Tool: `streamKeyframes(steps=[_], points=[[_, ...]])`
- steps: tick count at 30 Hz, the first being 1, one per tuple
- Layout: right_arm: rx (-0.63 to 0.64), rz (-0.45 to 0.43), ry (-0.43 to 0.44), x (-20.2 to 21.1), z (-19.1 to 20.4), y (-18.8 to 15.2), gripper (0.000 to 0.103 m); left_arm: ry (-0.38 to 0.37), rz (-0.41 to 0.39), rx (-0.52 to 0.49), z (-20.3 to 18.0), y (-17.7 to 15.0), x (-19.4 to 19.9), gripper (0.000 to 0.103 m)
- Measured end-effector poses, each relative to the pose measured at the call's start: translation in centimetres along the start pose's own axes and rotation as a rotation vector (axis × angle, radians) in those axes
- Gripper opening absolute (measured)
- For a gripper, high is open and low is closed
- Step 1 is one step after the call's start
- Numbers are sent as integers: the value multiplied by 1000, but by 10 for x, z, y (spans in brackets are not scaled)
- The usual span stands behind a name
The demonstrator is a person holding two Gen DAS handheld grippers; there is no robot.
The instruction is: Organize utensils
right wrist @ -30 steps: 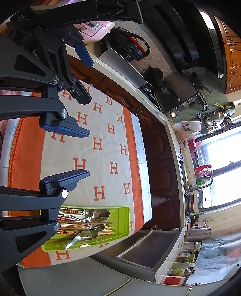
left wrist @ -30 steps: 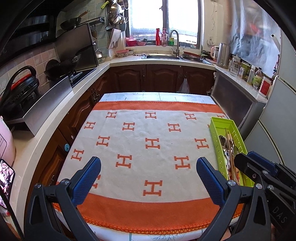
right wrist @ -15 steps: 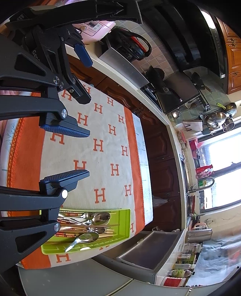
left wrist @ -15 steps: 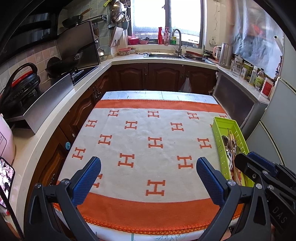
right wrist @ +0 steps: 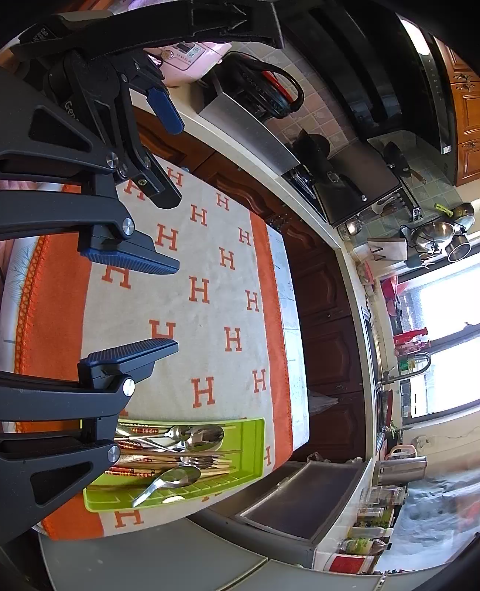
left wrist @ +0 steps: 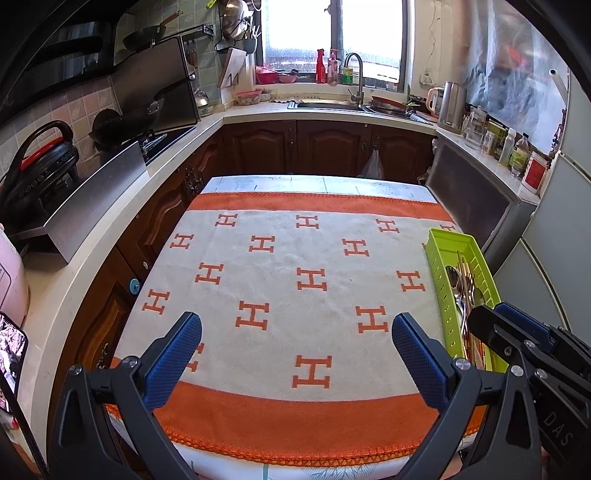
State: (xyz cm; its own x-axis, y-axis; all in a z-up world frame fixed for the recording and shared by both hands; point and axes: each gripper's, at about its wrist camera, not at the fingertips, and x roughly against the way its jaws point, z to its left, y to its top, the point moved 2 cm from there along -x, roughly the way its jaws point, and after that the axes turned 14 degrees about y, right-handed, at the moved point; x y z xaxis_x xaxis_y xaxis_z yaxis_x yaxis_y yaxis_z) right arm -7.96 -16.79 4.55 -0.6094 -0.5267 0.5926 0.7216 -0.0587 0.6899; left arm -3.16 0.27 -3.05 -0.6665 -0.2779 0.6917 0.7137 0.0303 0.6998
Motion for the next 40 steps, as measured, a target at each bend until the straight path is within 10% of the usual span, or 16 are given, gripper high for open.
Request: streamKeyframes(steps=[40], points=[[-5, 10, -6, -8, 2, -2, 37, -7, 25, 7, 0, -7, -9, 102]])
